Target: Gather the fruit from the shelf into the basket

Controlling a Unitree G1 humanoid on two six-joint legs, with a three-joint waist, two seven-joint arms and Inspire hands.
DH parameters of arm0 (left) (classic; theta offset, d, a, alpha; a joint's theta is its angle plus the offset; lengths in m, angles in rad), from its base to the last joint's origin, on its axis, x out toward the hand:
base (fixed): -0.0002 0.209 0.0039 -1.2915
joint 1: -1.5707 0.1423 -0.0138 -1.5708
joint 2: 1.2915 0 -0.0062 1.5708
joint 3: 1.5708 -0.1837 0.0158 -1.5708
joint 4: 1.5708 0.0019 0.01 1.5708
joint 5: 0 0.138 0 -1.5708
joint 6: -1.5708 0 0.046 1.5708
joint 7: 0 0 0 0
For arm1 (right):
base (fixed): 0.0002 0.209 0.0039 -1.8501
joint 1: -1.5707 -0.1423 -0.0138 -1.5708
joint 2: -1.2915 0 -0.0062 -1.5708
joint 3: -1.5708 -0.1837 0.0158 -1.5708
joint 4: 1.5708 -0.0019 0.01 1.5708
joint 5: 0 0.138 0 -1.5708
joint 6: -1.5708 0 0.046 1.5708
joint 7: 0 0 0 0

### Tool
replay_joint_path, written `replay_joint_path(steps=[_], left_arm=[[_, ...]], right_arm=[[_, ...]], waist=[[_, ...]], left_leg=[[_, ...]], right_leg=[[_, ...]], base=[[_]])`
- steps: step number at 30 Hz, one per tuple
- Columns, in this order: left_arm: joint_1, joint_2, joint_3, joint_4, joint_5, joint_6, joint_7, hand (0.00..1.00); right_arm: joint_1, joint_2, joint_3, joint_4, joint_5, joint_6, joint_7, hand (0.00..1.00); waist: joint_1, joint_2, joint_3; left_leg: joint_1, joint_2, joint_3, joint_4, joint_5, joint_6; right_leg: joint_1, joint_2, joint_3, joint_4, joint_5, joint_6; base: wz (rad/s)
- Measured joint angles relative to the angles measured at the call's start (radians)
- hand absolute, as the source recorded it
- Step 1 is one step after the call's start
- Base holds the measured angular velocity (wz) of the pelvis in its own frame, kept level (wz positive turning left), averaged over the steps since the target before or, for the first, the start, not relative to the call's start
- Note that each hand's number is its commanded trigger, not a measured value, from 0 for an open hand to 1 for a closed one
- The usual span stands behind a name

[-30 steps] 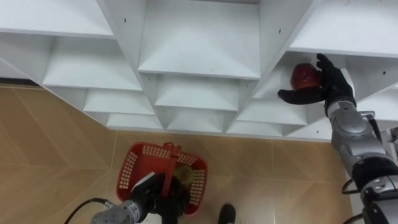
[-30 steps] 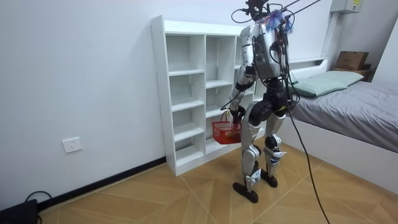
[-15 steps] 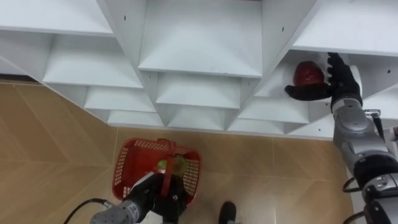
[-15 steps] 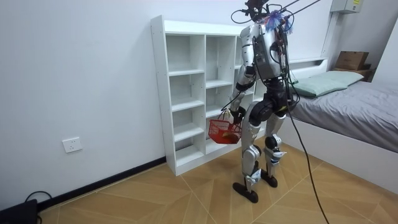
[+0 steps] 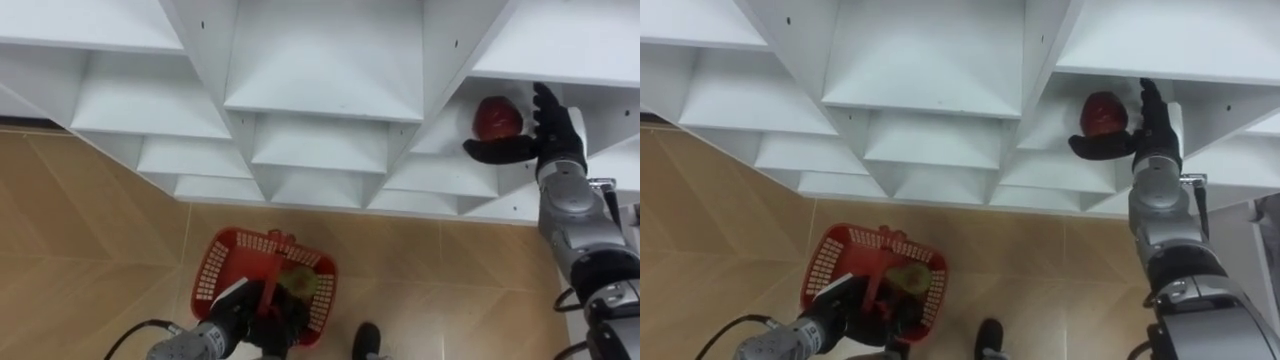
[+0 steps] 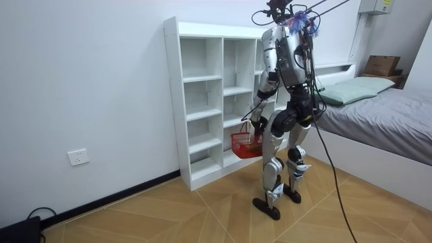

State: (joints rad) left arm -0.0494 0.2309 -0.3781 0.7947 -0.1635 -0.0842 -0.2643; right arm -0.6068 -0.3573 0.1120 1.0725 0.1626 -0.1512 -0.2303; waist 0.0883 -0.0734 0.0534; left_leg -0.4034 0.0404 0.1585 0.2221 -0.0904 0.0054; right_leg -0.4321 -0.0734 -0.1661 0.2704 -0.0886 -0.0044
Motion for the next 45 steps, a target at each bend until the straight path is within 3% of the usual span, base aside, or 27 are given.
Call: replay_joint_path(steps=[12,16,28,42,43,44,45], left_arm=[[-0.024,0.0,-0.011,0.022,0.0,0.0,0.018,1.0],[-0.026,-0.002,-0.021,0.026,-0.001,0.0,0.017,1.0],[-0.045,-0.025,-0.042,0.032,-0.001,0.008,0.008,1.0],[-0.077,-0.026,-0.053,0.032,-0.002,0.013,-0.006,1.0],[-0.081,-0.027,-0.053,0.032,-0.002,0.013,-0.005,1.0],[-0.085,-0.027,-0.053,0.032,-0.002,0.013,-0.005,1.0],[-0.087,-0.028,-0.053,0.032,-0.002,0.013,-0.004,1.0]], right_arm=[[0.0,0.0,0.021,0.0,-0.024,-0.026,-0.041,0.0],[0.0,0.0,0.023,0.0,-0.102,-0.03,-0.042,0.0],[-0.01,0.001,0.024,-0.002,-0.138,-0.028,-0.054,0.0],[-0.011,0.002,0.024,-0.002,-0.155,-0.008,-0.083,0.0],[-0.011,0.002,0.025,-0.002,-0.162,-0.008,-0.087,0.05],[-0.011,0.002,0.024,-0.002,-0.166,-0.008,-0.088,0.21],[-0.011,0.002,0.024,-0.003,-0.167,-0.008,-0.089,0.53]], waist=[[0.001,0.005,0.0028],[0.001,0.005,0.0029],[0.008,0.014,0.0083],[0.03,0.015,0.0091],[0.03,0.016,0.0098],[0.03,0.017,0.0104],[0.03,0.018,0.0105]], left_leg=[[-0.014,0.0,-0.004,0.0,0.0,0.0],[-0.026,0.0,-0.001,0.001,0.002,0.0],[-0.046,0.003,-0.003,0.015,0.004,-0.001],[-0.047,0.004,-0.003,0.018,0.006,-0.001],[-0.047,0.004,-0.003,0.018,0.006,-0.001],[-0.047,0.004,-0.003,0.018,0.006,-0.001],[-0.047,0.004,-0.003,0.018,0.006,-0.001]], right_leg=[[-0.015,0.001,0.0,0.002,0.001,-0.001],[-0.028,0.0,0.001,0.005,0.003,-0.003],[-0.046,-0.002,-0.004,0.021,0.004,-0.006],[-0.048,-0.001,-0.003,0.023,0.006,-0.008],[-0.048,-0.001,-0.004,0.023,0.006,-0.009],[-0.048,-0.002,-0.004,0.024,0.006,-0.009],[-0.048,-0.002,-0.004,0.024,0.006,-0.009]], base=[[0.0],[0.0],[0.0],[0.0],[0.0],[0.0],[0.0]])
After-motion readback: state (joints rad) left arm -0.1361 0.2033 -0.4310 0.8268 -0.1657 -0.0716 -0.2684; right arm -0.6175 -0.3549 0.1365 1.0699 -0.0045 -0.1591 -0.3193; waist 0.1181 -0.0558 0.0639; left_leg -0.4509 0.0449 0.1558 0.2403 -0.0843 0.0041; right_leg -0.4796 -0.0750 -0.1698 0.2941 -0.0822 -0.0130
